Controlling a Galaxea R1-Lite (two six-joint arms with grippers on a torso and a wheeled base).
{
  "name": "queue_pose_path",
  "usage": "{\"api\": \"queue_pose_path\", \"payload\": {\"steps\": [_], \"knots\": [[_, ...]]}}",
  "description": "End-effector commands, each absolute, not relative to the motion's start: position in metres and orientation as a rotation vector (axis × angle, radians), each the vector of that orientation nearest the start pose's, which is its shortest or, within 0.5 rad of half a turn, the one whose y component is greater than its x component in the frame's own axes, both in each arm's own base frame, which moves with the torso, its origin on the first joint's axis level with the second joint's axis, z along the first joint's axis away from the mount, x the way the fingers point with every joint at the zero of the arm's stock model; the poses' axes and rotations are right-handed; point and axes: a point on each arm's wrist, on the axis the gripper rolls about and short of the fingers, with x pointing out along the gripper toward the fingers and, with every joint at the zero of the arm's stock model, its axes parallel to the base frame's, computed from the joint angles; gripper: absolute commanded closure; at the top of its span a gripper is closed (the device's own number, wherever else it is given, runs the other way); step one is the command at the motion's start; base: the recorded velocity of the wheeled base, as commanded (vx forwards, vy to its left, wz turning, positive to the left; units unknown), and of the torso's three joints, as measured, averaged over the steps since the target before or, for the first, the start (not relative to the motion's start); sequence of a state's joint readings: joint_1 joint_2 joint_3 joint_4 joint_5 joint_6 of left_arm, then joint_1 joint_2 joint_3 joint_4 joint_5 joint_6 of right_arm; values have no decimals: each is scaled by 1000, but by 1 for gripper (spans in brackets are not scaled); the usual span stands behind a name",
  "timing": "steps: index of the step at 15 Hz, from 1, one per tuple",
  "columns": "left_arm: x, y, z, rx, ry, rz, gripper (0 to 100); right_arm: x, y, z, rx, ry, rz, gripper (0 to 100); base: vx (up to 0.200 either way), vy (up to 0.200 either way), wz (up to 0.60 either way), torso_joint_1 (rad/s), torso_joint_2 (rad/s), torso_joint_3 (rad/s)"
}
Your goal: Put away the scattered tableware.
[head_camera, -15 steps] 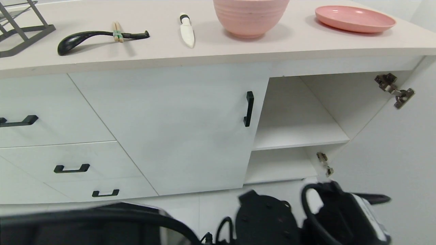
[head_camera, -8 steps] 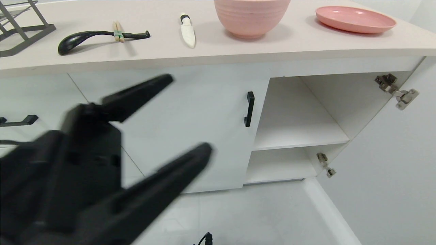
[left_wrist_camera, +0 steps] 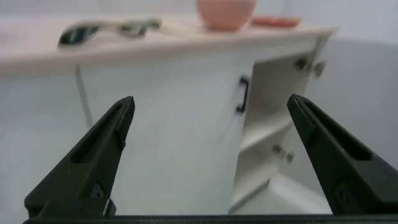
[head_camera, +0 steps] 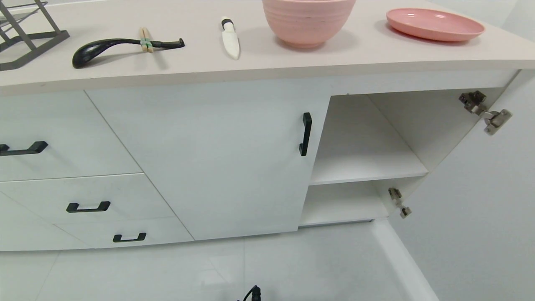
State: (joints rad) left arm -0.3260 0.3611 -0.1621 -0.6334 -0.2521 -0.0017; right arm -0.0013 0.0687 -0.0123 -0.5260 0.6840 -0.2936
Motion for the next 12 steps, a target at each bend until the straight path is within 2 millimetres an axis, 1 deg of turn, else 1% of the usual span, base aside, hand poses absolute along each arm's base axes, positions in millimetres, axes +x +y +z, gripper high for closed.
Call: {"api": "queue_pose_path", "payload": {"steps": [1, 3, 4, 5, 6, 8, 9, 10, 12], "knots": [[-30, 1, 143, 0, -436, -420, 0, -34, 12, 117, -395, -487, 504, 0, 0, 0, 0, 0, 0, 0], [-23, 1, 126, -34, -366, -362, 0, -28, 11, 101, -339, -316, 452, 0, 0, 0, 0, 0, 0, 0], [-22, 1, 121, -35, -339, -350, 0, -27, 10, 96, -326, -265, 441, 0, 0, 0, 0, 0, 0, 0], [-18, 1, 112, -43, -241, -308, 0, -25, 10, 84, -291, -135, 438, 0, 0, 0, 0, 0, 0, 0], [-18, 2, 109, -46, -212, -279, 0, -25, 10, 81, -268, -108, 442, 0, 0, 0, 0, 0, 0, 0], [-16, 3, 99, -73, -110, -214, 0, -24, 9, 82, -227, -97, 396, 0, 0, 0, 0, 0, 0, 0], [-15, 3, 88, -63, 1, -164, 0, -24, 7, 82, -212, -86, 326, 0, 0, 0, 0, 0, 0, 0], [-15, 3, 78, -34, 91, -113, 0, -23, 7, 81, -198, -77, 295, 0, 0, 0, 0, 0, 0, 0], [-16, 2, 77, 15, 96, -68, 0, -23, 6, 81, -193, -74, 279, 0, 0, 0, 0, 0, 0, 0]]}}
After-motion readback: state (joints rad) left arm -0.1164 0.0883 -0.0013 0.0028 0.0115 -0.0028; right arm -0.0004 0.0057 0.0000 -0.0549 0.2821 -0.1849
